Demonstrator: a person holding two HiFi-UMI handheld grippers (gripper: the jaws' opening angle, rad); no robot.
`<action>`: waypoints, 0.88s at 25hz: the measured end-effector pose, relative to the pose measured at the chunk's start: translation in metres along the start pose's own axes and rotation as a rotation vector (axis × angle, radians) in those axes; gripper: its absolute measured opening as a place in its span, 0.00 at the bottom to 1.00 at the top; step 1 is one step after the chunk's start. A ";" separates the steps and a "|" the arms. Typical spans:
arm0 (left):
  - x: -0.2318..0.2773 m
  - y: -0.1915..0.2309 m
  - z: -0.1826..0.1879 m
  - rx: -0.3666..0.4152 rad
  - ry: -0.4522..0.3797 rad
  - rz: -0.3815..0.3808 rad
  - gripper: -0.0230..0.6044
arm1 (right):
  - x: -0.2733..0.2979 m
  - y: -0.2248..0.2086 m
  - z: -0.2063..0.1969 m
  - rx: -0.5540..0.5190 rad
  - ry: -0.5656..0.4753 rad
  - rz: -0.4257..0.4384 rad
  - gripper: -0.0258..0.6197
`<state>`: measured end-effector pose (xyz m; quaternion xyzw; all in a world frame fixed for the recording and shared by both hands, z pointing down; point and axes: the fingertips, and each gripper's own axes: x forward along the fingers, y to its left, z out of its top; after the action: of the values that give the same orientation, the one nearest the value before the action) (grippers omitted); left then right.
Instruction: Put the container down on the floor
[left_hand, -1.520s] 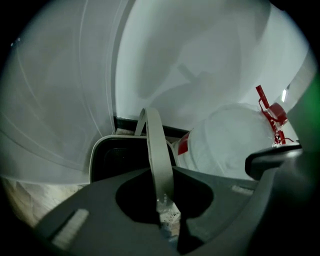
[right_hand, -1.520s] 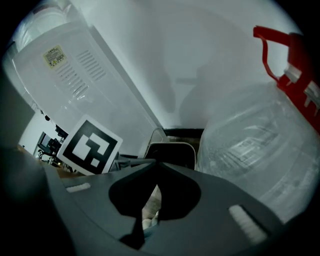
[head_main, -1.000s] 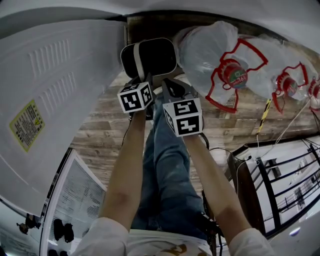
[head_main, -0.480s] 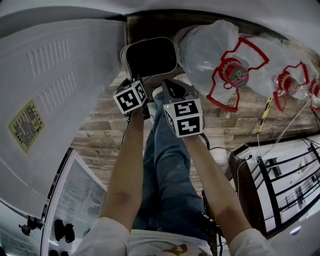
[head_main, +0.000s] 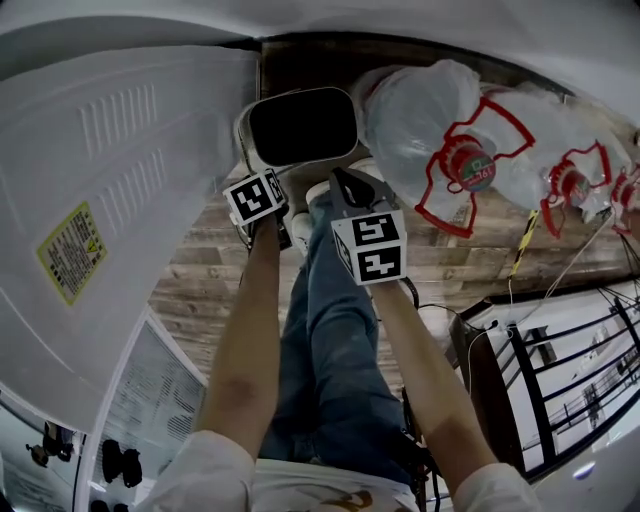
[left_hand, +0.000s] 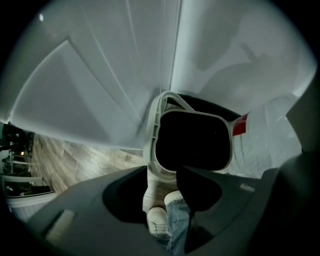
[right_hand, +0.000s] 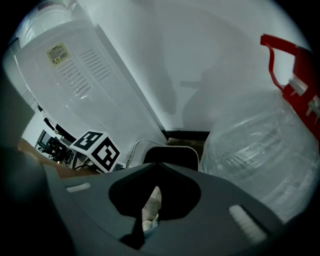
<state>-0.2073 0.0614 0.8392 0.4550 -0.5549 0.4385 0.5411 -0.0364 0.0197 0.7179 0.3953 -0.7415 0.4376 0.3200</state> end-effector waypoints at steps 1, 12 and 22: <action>0.001 0.002 -0.002 -0.004 0.010 0.002 0.33 | 0.001 0.001 0.000 0.000 0.002 0.002 0.08; -0.018 -0.006 0.001 0.081 -0.045 -0.032 0.33 | -0.007 0.009 0.001 -0.020 0.010 0.000 0.08; -0.090 -0.046 0.049 0.152 -0.251 -0.151 0.18 | -0.045 0.016 0.036 -0.057 -0.061 -0.045 0.08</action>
<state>-0.1726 0.0068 0.7473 0.5864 -0.5474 0.3769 0.4629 -0.0328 0.0063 0.6600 0.4155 -0.7540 0.3969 0.3182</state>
